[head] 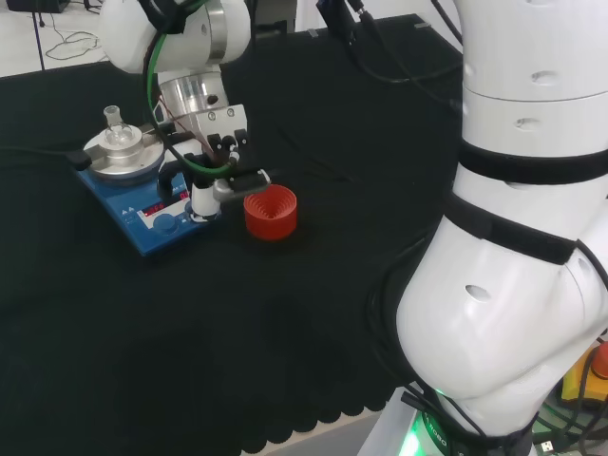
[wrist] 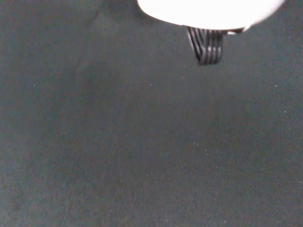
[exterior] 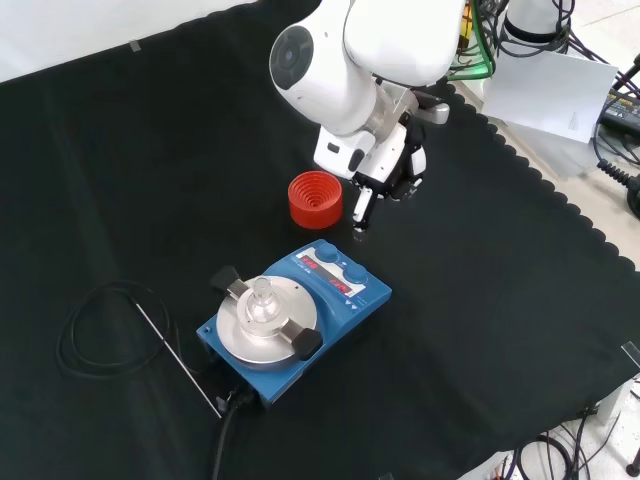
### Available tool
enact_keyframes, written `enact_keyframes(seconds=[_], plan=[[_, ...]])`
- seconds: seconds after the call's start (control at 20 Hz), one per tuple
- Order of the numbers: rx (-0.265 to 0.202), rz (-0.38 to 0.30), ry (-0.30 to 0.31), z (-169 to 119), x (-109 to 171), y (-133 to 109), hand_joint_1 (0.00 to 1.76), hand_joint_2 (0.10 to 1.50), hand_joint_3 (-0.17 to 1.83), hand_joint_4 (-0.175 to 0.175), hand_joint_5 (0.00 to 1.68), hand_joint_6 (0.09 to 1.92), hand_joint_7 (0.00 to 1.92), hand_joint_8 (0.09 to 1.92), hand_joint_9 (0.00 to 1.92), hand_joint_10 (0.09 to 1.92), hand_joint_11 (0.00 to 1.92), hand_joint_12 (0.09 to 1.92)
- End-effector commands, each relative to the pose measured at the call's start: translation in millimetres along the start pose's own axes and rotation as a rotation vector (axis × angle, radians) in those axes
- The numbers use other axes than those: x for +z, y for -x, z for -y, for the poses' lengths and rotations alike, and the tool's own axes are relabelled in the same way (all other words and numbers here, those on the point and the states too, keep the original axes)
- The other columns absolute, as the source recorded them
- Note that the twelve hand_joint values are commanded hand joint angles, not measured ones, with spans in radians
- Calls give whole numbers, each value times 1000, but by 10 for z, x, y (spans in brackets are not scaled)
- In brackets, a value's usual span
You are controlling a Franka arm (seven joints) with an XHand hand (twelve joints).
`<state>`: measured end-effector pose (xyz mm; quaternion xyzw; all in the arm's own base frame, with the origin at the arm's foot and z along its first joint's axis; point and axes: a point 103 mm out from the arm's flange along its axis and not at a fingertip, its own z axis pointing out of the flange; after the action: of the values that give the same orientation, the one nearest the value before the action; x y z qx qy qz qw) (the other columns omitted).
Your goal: Turn on the heater.
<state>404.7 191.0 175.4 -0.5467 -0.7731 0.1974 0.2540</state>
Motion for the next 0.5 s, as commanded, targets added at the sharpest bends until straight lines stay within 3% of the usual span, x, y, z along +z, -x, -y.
enact_keyframes(seconds=[0.05,0.5], plan=[[-15,12,-19,-56,30,-32,1505,632,1175,-54,277,542,1666,1786,1712,1847,1508,1528],[-27,29,-45,-189,39,-50,1506,628,1183,-53,289,505,1668,1782,1714,1843,1508,1527]])
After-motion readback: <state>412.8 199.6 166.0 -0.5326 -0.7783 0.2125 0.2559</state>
